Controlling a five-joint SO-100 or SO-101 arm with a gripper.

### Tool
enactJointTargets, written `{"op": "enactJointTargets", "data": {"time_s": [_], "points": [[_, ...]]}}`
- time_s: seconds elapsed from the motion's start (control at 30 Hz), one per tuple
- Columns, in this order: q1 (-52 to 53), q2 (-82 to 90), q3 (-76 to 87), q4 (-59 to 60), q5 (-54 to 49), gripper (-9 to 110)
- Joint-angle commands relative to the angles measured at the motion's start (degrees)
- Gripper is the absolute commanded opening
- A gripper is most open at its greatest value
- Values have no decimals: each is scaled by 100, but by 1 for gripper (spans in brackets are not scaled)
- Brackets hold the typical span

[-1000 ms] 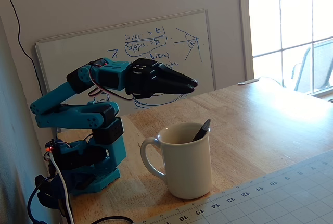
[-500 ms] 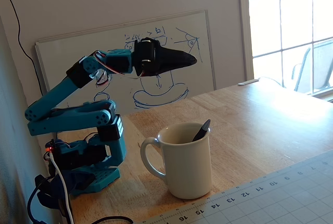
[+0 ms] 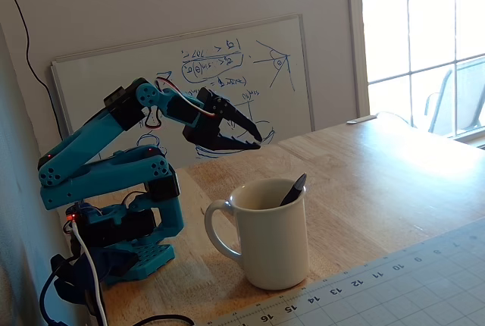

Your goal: Grasp a pen and put it in a mug.

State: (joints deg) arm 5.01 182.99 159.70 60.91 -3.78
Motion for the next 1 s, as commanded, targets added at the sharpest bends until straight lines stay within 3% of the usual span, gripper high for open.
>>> {"op": "enactJointTargets", "data": {"time_s": [0.0,0.2,0.57,0.97], "points": [[-123,220,-35,967,-193,2],[-114,773,334,1881,-211,2],[-149,888,1283,932,-211,2],[-149,888,1811,738,-149,2]]}}
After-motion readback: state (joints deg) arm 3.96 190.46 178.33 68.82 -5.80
